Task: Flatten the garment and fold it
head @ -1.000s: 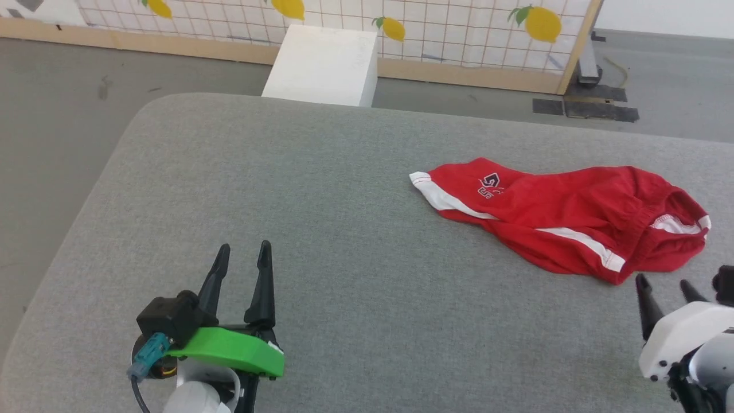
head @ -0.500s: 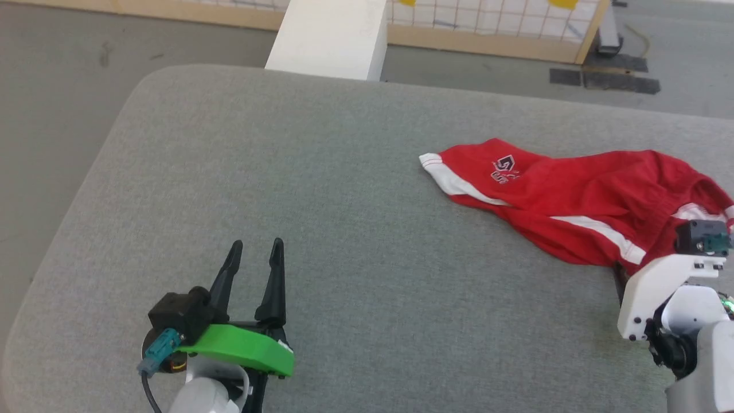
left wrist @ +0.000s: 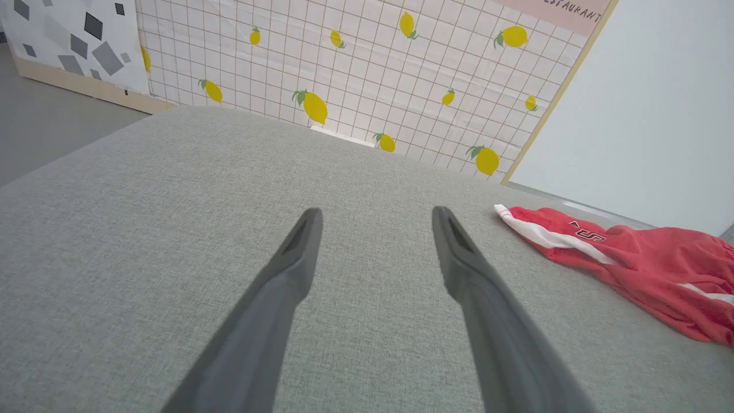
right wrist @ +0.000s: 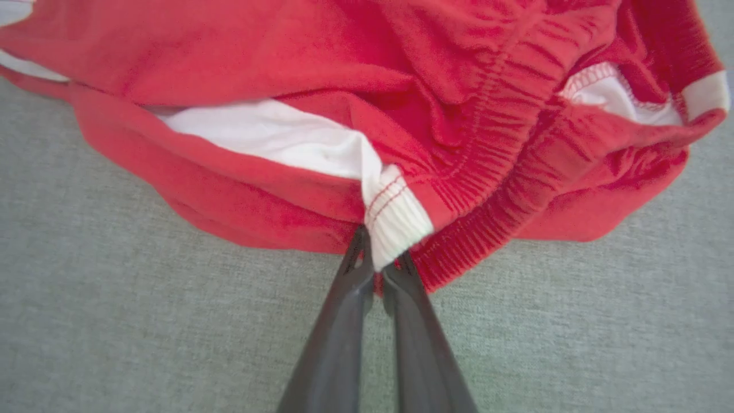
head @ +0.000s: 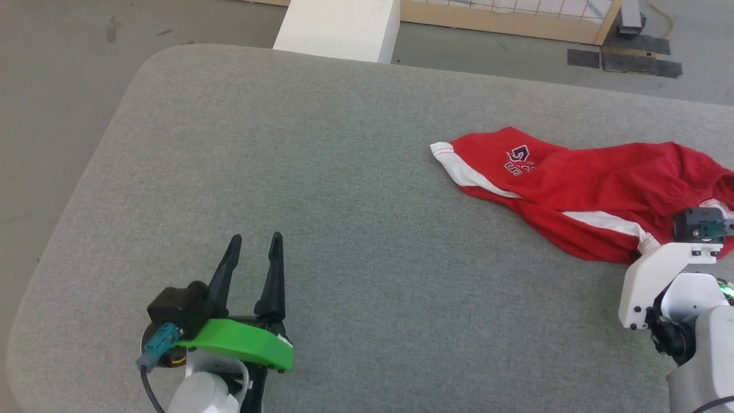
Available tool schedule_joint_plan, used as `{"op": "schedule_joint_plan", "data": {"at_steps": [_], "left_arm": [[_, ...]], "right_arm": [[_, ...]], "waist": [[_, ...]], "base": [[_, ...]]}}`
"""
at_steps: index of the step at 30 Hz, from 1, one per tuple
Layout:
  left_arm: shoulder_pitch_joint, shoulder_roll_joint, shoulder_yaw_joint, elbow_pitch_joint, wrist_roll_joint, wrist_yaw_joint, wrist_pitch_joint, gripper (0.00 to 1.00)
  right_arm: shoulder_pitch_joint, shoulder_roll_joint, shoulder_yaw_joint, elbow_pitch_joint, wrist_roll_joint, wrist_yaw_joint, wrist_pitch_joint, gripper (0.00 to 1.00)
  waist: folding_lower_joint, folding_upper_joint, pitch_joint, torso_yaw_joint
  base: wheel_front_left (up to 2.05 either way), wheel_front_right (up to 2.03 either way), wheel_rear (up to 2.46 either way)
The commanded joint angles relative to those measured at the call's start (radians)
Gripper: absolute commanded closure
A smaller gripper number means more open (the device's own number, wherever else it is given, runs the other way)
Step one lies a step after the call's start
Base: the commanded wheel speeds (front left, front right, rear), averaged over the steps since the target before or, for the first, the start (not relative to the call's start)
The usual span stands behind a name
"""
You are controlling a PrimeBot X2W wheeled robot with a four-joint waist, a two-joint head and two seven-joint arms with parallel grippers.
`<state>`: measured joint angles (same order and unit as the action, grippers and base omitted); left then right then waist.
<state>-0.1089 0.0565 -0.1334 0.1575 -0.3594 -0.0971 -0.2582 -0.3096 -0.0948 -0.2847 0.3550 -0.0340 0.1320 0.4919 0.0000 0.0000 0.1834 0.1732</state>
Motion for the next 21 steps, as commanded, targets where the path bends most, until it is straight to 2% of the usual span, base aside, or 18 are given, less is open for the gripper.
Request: {"op": "schedule_joint_plan", "data": {"at_steps": [1,5,8,11,15,21], "left_arm": [[-0.017,-0.004,0.001,0.005,-0.007,-0.003,-0.004,0.0],[-0.014,-0.005,0.003,0.013,-0.008,-0.003,-0.004,0.0],[-0.011,-0.005,0.002,0.016,-0.009,-0.004,-0.004,0.0],[-0.007,-0.005,0.002,0.019,-0.011,-0.004,-0.004,0.0],[-0.002,-0.005,0.001,0.024,-0.016,-0.005,-0.004,0.0],[-0.004,-0.004,-0.005,0.039,-0.024,-0.007,-0.004,0.0]], "right_arm": [[-0.01,-0.006,0.009,-0.009,0.01,-0.001,-0.009,1.0],[0.04,-0.022,0.06,-0.065,0.042,-0.001,-0.013,1.0],[0.121,-0.063,0.134,-0.132,0.084,-0.001,0.011,1.0],[0.235,-0.116,0.207,-0.203,0.137,-0.001,0.08,1.0],[0.364,-0.175,0.248,-0.285,0.194,-0.001,0.188,1.0],[0.452,-0.202,0.262,-0.345,0.266,-0.001,0.287,1.0]], "waist": [[0.0,0.0,-0.006,-0.005],[0.0,0.0,-0.024,-0.02],[0.0,0.0,-0.038,-0.029],[0.0,0.0,-0.051,-0.037],[0.0,0.0,-0.059,-0.051],[0.0,0.0,-0.062,-0.068]], "base": [[0.0,0.0,0.0],[0.0,0.0,0.0],[0.0,0.0,0.0],[0.0,0.0,0.0],[0.0,0.0,0.0],[0.0,0.0,0.0]]}}
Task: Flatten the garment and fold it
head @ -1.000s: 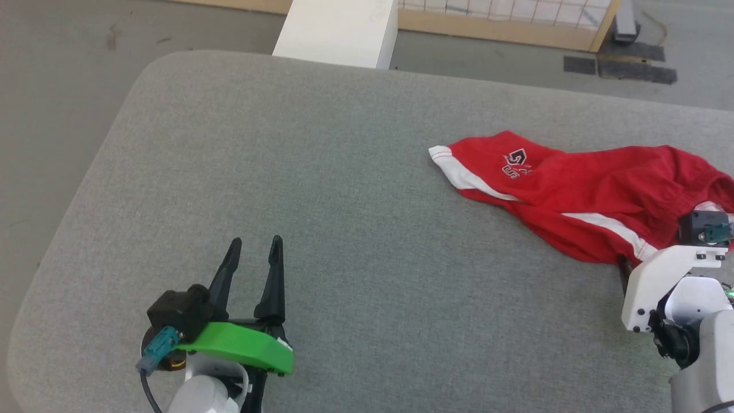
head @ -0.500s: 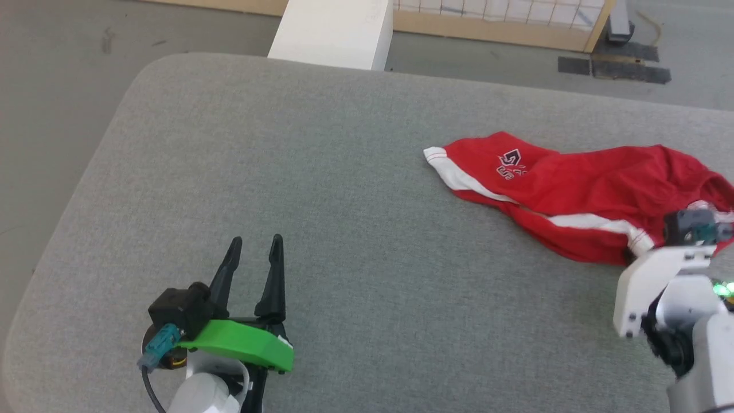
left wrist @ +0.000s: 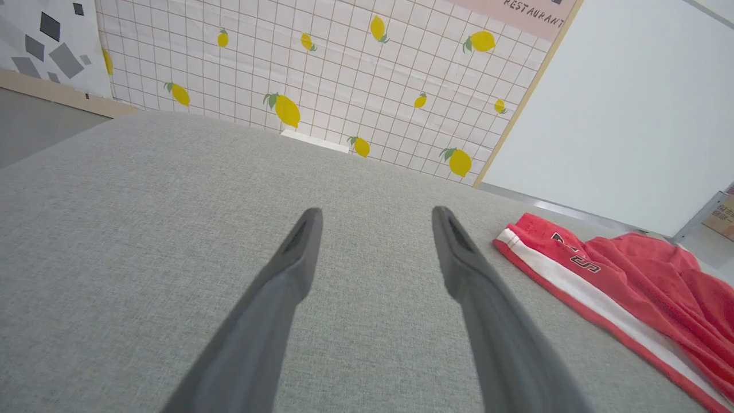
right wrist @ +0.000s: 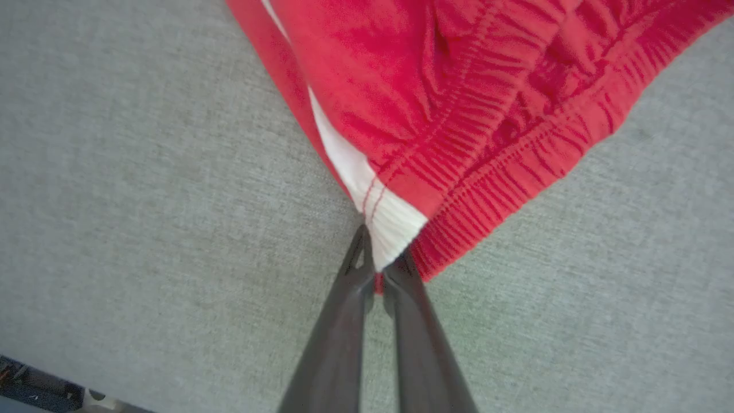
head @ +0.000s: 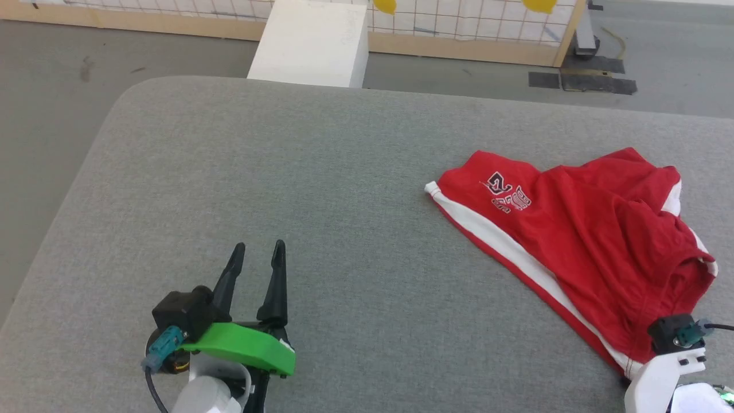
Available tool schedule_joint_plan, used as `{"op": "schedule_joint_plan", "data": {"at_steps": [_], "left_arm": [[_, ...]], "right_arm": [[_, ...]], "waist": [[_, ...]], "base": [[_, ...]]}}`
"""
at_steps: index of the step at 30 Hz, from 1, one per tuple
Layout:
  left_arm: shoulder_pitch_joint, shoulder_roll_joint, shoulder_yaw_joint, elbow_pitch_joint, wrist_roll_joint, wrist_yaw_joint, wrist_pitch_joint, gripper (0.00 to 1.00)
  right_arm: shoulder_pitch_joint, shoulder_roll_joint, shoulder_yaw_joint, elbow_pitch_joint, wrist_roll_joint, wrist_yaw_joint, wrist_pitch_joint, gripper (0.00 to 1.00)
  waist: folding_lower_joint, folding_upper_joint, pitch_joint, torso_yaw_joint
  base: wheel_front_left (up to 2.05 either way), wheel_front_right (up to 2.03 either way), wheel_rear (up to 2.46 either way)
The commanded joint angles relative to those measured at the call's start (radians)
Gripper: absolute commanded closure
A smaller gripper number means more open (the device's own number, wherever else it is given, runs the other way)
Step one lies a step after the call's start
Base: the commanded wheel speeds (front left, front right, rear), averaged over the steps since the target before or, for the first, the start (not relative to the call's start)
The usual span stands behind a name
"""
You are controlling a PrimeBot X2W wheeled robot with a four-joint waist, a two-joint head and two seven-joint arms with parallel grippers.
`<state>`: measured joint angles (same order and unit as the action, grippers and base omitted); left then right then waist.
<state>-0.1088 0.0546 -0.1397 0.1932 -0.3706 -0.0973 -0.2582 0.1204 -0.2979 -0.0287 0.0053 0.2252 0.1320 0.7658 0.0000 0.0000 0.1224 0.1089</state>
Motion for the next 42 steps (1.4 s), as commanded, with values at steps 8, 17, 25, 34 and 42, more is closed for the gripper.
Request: {"op": "schedule_joint_plan", "data": {"at_steps": [8,17,25,34,42], "left_arm": [[0.001,0.005,0.005,0.018,-0.026,0.0,0.003,0.0],[-0.1,0.0,-0.03,0.038,-0.074,0.018,0.102,0.0],[-0.363,-0.003,-0.11,0.174,-0.093,0.042,0.323,0.0],[-0.655,-0.004,-0.228,0.403,-0.135,0.129,0.67,0.0],[-0.792,-0.004,-0.32,0.581,-0.095,0.203,0.828,0.0]], "right_arm": [[-0.006,0.086,-0.096,-0.079,0.075,-0.001,-0.09,0.0],[-0.017,0.215,-0.256,-0.154,0.038,-0.001,-0.256,0.0],[-0.021,0.243,-0.222,-0.154,-0.01,-0.001,-0.325,0.0],[-0.043,0.247,-0.172,-0.136,-0.001,-0.001,-0.354,0.0],[-0.066,0.248,-0.148,-0.124,0.015,-0.001,-0.375,0.0]], "waist": [[0.0,0.0,-0.019,-0.043],[0.0,0.0,-0.022,-0.109],[0.0,0.0,0.037,-0.183],[0.0,0.0,0.123,-0.254],[0.0,0.0,0.184,-0.299]], "base": [[0.0,0.0,0.0],[0.0,0.0,0.0],[0.0,0.0,0.0],[0.0,0.0,0.0],[0.0,0.0,0.0]]}}
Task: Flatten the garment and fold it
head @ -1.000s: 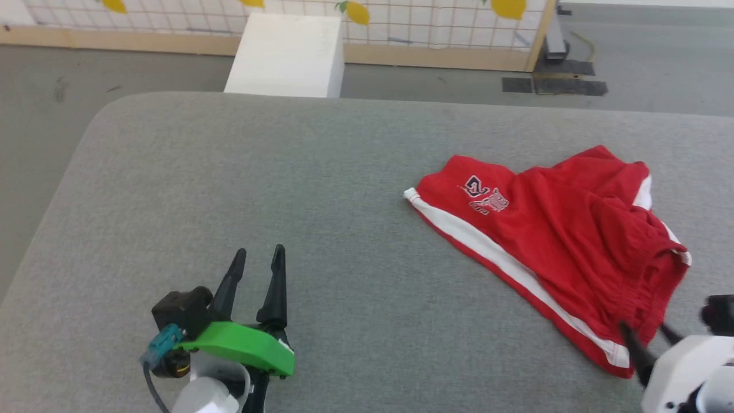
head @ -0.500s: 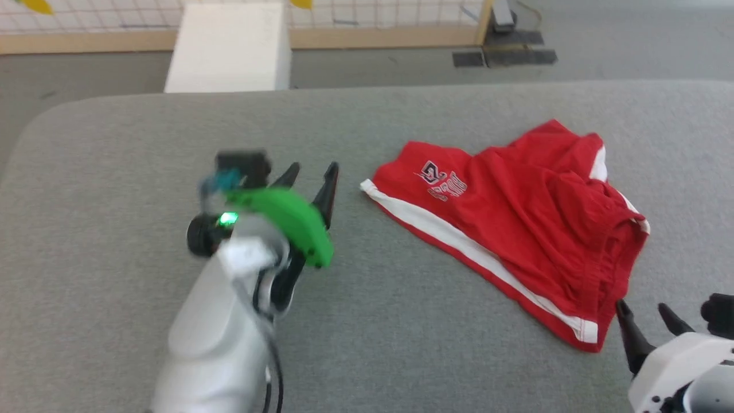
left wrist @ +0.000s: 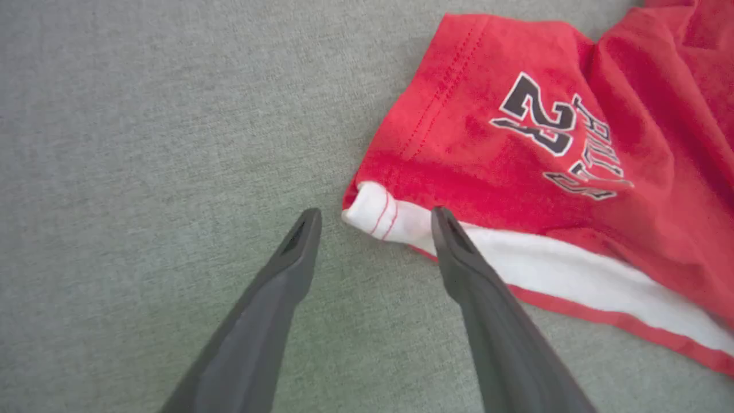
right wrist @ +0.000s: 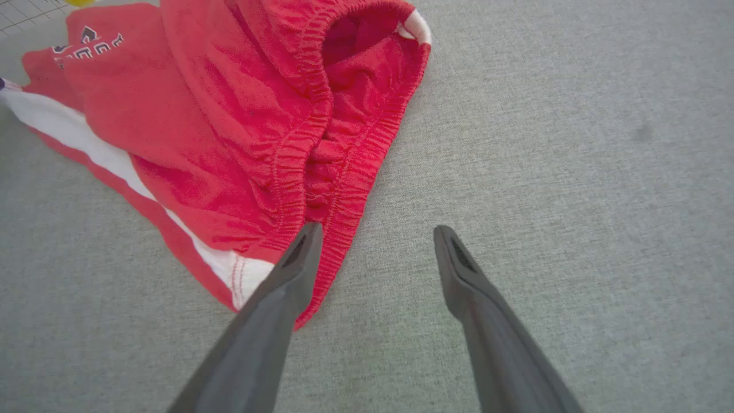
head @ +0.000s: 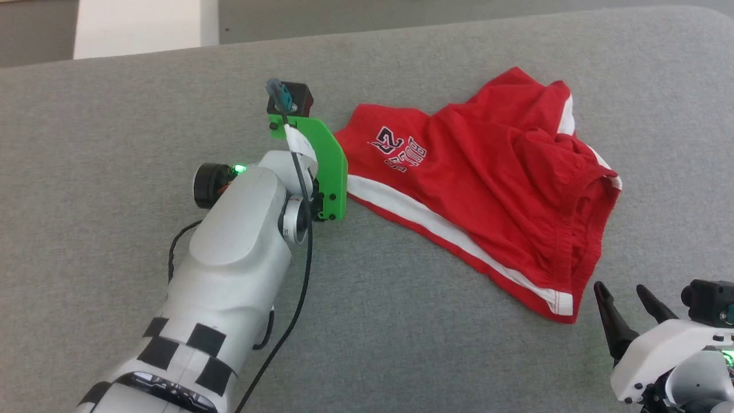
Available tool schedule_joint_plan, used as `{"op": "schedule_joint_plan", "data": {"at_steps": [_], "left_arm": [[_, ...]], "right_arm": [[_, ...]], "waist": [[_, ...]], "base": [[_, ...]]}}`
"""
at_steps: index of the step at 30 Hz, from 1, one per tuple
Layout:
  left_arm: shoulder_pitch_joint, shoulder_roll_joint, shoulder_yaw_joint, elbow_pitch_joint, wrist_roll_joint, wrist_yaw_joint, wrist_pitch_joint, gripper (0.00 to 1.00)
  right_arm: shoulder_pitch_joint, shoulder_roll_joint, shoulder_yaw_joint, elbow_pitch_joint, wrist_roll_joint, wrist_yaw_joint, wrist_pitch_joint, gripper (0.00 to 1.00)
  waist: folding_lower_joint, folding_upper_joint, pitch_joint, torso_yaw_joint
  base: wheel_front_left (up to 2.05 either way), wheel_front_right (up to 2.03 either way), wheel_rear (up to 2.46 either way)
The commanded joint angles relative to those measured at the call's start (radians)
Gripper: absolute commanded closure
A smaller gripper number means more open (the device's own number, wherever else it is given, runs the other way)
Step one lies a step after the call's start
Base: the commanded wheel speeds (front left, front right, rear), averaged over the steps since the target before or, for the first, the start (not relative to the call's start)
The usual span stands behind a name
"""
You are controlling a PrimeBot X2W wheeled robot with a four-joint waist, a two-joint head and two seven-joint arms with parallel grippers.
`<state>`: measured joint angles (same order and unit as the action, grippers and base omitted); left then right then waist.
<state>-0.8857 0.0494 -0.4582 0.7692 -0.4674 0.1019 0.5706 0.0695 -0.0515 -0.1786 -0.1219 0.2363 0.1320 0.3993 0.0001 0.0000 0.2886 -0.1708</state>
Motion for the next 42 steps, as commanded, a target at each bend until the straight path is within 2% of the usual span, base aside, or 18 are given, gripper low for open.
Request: {"op": "schedule_joint_plan", "data": {"at_steps": [1,6,7,8,9,18,25,32,36,38,39,42], "left_arm": [[-0.016,0.003,-0.009,0.022,0.006,0.003,0.006,0.0],[-0.01,0.004,-0.018,0.076,-0.003,-0.005,0.02,0.0],[-0.008,0.003,-0.021,0.087,-0.007,-0.009,0.028,0.14],[-0.007,0.003,-0.02,0.09,-0.013,-0.012,0.026,0.64],[-0.008,0.003,-0.02,0.094,-0.018,-0.015,0.022,1.0],[-0.008,0.002,0.019,0.075,-0.101,-0.059,-0.067,1.0],[-0.008,0.001,0.022,0.019,-0.155,-0.112,-0.072,1.0],[-0.006,0.002,0.009,-0.03,-0.171,-0.116,-0.047,1.0],[-0.001,0.006,0.005,-0.045,-0.172,-0.111,-0.043,1.0],[0.002,0.009,0.005,-0.051,-0.173,-0.109,-0.042,1.0],[0.003,0.009,0.005,-0.053,-0.174,-0.109,-0.04,1.0],[0.012,0.014,0.002,-0.063,-0.179,-0.108,-0.039,1.0]], "right_arm": [[-0.016,0.001,0.002,0.005,0.003,-0.001,-0.011,0.0],[-0.021,0.001,-0.001,0.009,0.004,-0.001,-0.015,0.0],[-0.022,0.001,-0.001,0.009,0.003,-0.001,-0.015,0.0],[-0.023,0.001,0.0,0.008,0.002,-0.001,-0.015,0.0],[-0.024,0.001,0.0,0.007,0.001,-0.001,-0.016,0.0],[-0.012,0.001,0.02,-0.004,-0.037,-0.001,0.001,0.0],[-0.002,0.001,0.071,-0.015,-0.084,-0.001,0.039,0.0],[-0.041,0.001,0.179,0.05,-0.121,-0.001,0.126,0.0],[-0.047,0.001,0.196,0.077,-0.115,-0.001,0.149,0.0],[-0.05,0.001,0.195,0.085,-0.11,-0.001,0.155,0.76],[-0.052,0.001,0.196,0.087,-0.108,-0.001,0.155,1.0],[-0.058,0.001,0.192,0.08,-0.102,-0.001,0.162,1.0]], "waist": [[-0.0001,0.0,0.018,-0.02],[-0.0001,0.0,0.016,-0.02],[-0.0001,0.0,0.015,-0.018],[-0.0001,0.0,0.015,-0.017],[-0.0001,0.0,0.015,-0.014],[-0.0001,0.0,0.001,0.016],[-0.0001,0.0,0.002,0.038],[-0.0001,0.0,0.019,0.047],[-0.0001,0.0,0.025,0.046],[-0.0001,0.0,0.026,0.046],[-0.0001,0.0,0.026,0.046],[-0.0001,0.0,0.02,0.046]], "base": [[0.0,0.0,0.0],[0.0,0.0,0.0],[0.0,0.0,0.0],[0.0,0.0,0.0],[0.0,0.0,0.0],[0.0,0.0,0.0],[0.0,0.0,0.0],[0.0,0.0,0.0],[0.0,0.0,0.0],[0.0,0.0,0.0],[0.0,0.0,0.0],[0.0,0.0,0.0]]}}
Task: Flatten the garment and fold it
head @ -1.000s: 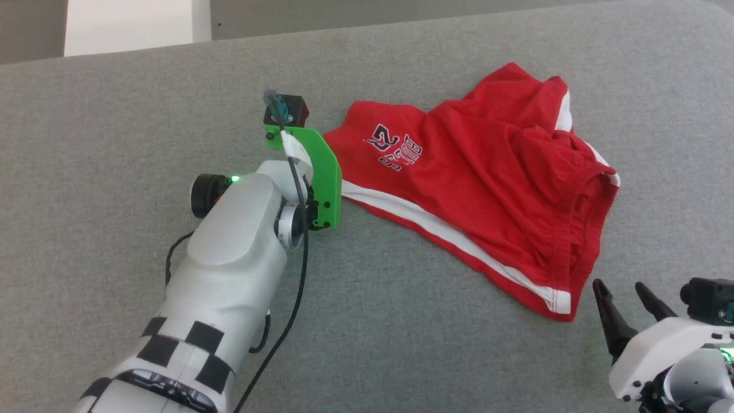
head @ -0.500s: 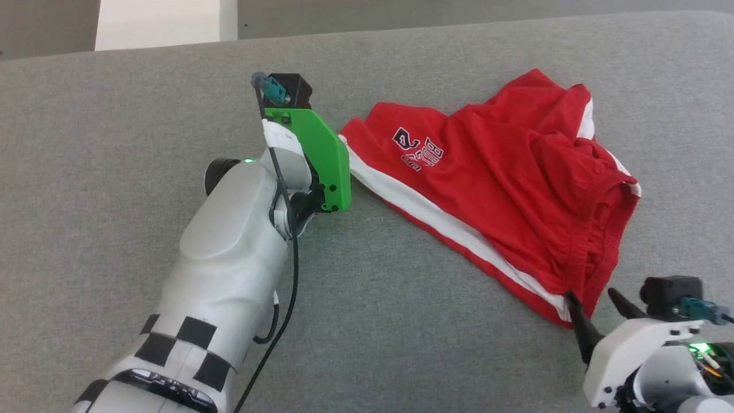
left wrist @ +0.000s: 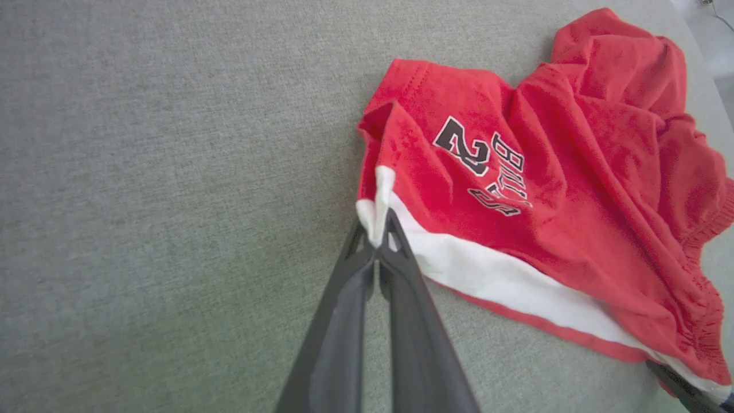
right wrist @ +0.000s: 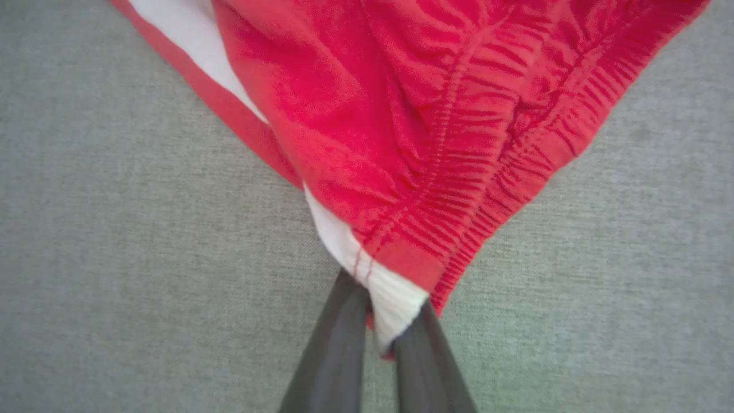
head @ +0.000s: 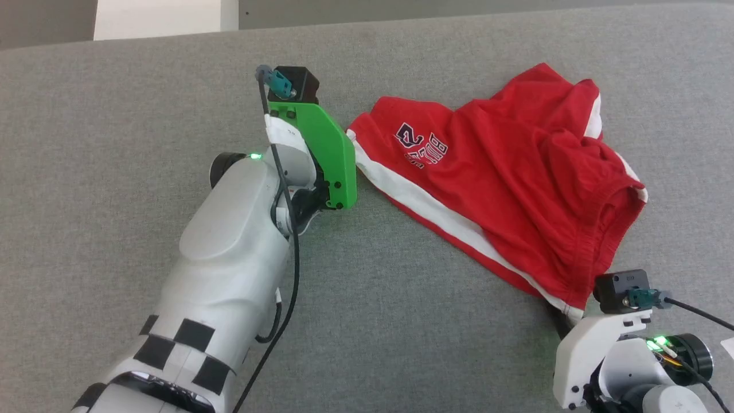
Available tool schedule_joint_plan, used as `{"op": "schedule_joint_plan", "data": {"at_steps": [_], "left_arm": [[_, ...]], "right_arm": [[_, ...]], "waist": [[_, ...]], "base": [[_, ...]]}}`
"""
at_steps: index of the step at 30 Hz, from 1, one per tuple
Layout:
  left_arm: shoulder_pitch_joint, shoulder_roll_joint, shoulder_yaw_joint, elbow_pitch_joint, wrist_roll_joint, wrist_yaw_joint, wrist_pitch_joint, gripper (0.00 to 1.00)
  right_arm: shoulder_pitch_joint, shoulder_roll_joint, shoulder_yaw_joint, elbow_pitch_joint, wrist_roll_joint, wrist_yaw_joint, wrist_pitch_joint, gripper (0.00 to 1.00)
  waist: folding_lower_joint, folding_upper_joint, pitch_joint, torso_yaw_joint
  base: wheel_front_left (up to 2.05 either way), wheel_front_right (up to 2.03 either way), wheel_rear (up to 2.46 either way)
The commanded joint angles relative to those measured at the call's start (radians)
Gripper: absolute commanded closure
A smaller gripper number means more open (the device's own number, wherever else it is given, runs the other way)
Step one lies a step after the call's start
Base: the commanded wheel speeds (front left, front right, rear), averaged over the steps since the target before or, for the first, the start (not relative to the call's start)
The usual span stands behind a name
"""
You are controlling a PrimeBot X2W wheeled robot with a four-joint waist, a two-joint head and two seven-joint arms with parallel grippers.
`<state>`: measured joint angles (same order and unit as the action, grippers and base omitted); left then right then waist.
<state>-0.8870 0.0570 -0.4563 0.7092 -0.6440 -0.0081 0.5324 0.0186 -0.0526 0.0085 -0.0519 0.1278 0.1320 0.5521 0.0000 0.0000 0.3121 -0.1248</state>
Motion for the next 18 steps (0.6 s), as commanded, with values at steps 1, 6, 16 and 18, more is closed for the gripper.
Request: {"op": "schedule_joint_plan", "data": {"at_steps": [1,6,16,18], "left_arm": [[0.017,0.006,0.001,-0.004,-0.006,0.001,-0.002,1.0],[0.04,0.0,0.093,-0.065,-0.147,-0.037,-0.049,1.0],[-0.03,0.022,0.211,-0.197,-0.248,-0.026,-0.101,1.0],[-0.043,0.035,0.232,-0.226,-0.252,-0.016,-0.111,1.0]], "right_arm": [[-0.009,0.002,0.006,0.003,0.01,-0.001,0.01,1.0],[-0.111,-0.112,0.023,-0.153,0.276,-0.001,0.119,1.0],[-0.394,-0.232,-0.068,-0.244,0.535,-0.001,0.302,1.0],[-0.449,-0.238,-0.08,-0.234,0.558,-0.001,0.329,1.0]], "waist": [[0.0,0.0,-0.007,0.0],[0.0,0.0,-0.102,0.0],[0.0,0.0,-0.227,0.033],[0.0,0.0,-0.248,0.041]], "base": [[0.0,0.0,0.0],[0.0,0.0,0.0],[0.0,0.0,0.0],[0.0,0.0,0.0]]}}
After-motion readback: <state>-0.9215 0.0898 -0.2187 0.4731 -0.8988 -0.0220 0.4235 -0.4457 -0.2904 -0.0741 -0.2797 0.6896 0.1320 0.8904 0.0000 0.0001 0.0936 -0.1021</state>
